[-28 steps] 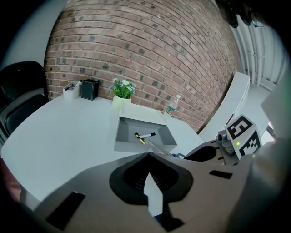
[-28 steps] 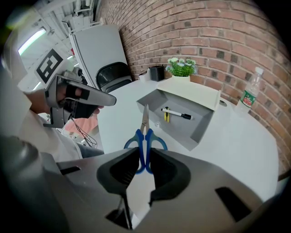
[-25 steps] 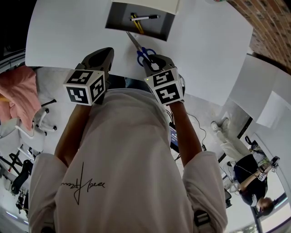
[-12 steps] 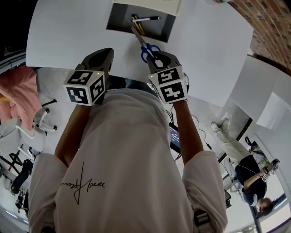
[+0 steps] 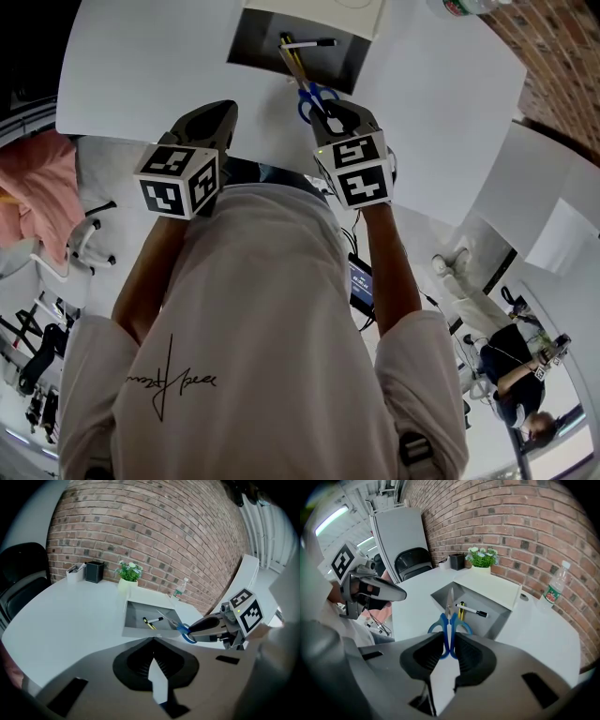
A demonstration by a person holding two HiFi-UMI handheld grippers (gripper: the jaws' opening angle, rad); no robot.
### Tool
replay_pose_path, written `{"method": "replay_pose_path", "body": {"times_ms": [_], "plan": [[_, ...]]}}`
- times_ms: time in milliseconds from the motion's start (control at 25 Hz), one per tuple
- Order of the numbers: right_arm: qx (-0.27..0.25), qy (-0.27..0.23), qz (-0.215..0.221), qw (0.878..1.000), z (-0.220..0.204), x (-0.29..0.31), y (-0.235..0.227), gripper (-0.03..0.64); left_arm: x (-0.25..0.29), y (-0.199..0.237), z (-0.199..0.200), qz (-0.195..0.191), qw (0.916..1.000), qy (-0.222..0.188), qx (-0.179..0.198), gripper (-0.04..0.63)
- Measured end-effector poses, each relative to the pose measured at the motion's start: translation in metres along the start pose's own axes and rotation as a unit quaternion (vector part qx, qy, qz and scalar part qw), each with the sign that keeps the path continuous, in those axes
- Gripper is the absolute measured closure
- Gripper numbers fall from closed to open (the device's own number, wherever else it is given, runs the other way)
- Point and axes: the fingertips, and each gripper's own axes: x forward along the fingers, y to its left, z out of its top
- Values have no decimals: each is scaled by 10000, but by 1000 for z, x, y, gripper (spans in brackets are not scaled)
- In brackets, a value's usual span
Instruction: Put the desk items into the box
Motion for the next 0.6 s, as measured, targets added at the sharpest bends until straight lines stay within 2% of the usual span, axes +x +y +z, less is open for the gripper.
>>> {"method": "replay_pose_path", "body": {"times_ms": [600], "plan": [[-196, 53, -4, 9998, 16, 9, -15, 523, 4, 5, 9, 16, 10000, 16, -17, 591]]}}
